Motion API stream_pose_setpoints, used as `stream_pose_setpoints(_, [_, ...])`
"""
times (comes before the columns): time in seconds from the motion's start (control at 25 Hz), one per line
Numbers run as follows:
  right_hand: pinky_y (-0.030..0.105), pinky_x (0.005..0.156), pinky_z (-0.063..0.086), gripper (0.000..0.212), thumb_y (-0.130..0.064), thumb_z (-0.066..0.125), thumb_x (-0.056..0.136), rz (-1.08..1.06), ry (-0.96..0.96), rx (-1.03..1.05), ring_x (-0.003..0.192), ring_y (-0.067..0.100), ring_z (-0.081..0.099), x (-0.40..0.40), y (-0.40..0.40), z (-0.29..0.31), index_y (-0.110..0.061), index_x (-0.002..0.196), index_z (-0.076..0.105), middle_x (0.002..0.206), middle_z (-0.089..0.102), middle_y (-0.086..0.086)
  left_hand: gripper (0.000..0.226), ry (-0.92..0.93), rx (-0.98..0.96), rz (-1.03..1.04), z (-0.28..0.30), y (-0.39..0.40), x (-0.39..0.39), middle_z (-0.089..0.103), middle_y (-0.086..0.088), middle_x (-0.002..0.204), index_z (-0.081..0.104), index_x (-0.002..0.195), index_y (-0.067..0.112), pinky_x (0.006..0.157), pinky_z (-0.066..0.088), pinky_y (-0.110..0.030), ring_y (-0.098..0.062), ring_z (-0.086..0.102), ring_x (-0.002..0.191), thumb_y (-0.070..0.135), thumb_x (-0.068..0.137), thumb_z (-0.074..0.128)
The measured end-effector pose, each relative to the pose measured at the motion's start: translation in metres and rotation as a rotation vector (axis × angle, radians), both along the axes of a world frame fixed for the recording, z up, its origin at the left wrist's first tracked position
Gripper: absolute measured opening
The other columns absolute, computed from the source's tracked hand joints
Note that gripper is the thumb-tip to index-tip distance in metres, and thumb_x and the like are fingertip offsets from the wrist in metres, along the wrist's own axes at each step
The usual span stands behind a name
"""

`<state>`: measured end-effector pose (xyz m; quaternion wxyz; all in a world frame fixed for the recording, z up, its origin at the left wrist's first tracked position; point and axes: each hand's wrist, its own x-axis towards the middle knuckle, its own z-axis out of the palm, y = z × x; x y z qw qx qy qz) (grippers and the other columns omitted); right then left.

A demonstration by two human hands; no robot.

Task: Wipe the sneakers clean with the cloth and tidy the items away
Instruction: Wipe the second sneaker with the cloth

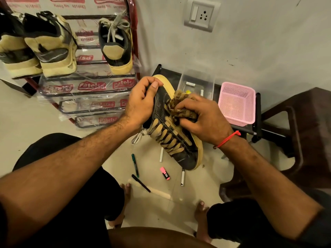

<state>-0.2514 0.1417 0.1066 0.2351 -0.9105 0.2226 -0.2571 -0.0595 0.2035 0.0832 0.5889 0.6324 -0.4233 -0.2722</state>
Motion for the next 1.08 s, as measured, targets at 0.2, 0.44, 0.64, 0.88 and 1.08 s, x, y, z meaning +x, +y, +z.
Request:
stream_pose_setpoints(0.2, [0.031, 0.078, 0.057, 0.022, -0.035, 0.069, 0.085, 0.207, 0.612, -0.076, 0.095, 0.011, 0.059, -0.007, 0.016, -0.012, -0.026, 0.105, 0.069, 0.11, 0.065, -0.002, 0.019, 0.058, 0.049, 0.17, 0.008, 0.0, 0.016, 0.07, 0.004, 0.103, 0.065, 0.101, 0.029, 0.088, 0.06, -0.04, -0.014, 0.068, 0.099, 0.023, 0.106, 0.048])
stream_pose_setpoints(0.44, [0.026, 0.08, 0.055, 0.028, -0.031, 0.063, 0.078, -0.048, -0.002, 0.178, 0.091, 0.012, 0.063, -0.022, 0.007, -0.007, -0.018, 0.101, 0.073, 0.1, 0.068, -0.002, 0.019, 0.369, 0.006, 0.406, 0.021, -0.005, 0.045, 0.068, 0.0, 0.096, 0.061, 0.106, 0.02, 0.069, 0.059, -0.029, -0.011, 0.066, 0.083, 0.023, 0.109, 0.042])
stream_pose_setpoints(0.64, [0.028, 0.081, 0.057, 0.03, 0.0, 0.072, 0.08, -0.265, -0.479, 0.488, 0.096, 0.013, 0.068, -0.011, 0.013, -0.002, -0.024, 0.098, 0.069, 0.1, 0.069, 0.002, 0.022, 0.735, 0.271, 0.322, 0.013, 0.0, 0.057, 0.071, -0.018, 0.115, 0.058, 0.122, 0.012, 0.082, 0.062, -0.05, -0.029, 0.073, 0.097, 0.023, 0.105, 0.049])
stream_pose_setpoints(0.88, [0.029, 0.078, 0.057, 0.034, 0.003, 0.072, 0.079, -0.472, -0.806, 0.583, 0.092, 0.012, 0.07, -0.014, -0.006, 0.01, -0.028, 0.093, 0.071, 0.092, 0.073, -0.01, 0.085, -0.02, 0.362, -0.154, 0.021, 0.015, 0.021, 0.06, 0.008, 0.123, 0.036, 0.141, 0.037, 0.088, 0.06, -0.037, -0.013, 0.068, 0.107, 0.041, 0.073, 0.086])
stream_pose_setpoints(1.08, [0.036, 0.082, 0.059, 0.031, 0.001, 0.071, 0.082, -0.508, -0.752, 0.54, 0.094, 0.013, 0.07, -0.017, -0.008, 0.01, -0.025, 0.099, 0.067, 0.096, 0.071, -0.007, 0.061, -0.312, 0.295, -0.094, 0.017, 0.01, 0.007, 0.066, 0.008, 0.12, 0.058, 0.134, 0.035, 0.087, 0.061, -0.039, -0.009, 0.067, 0.104, 0.035, 0.079, 0.084])
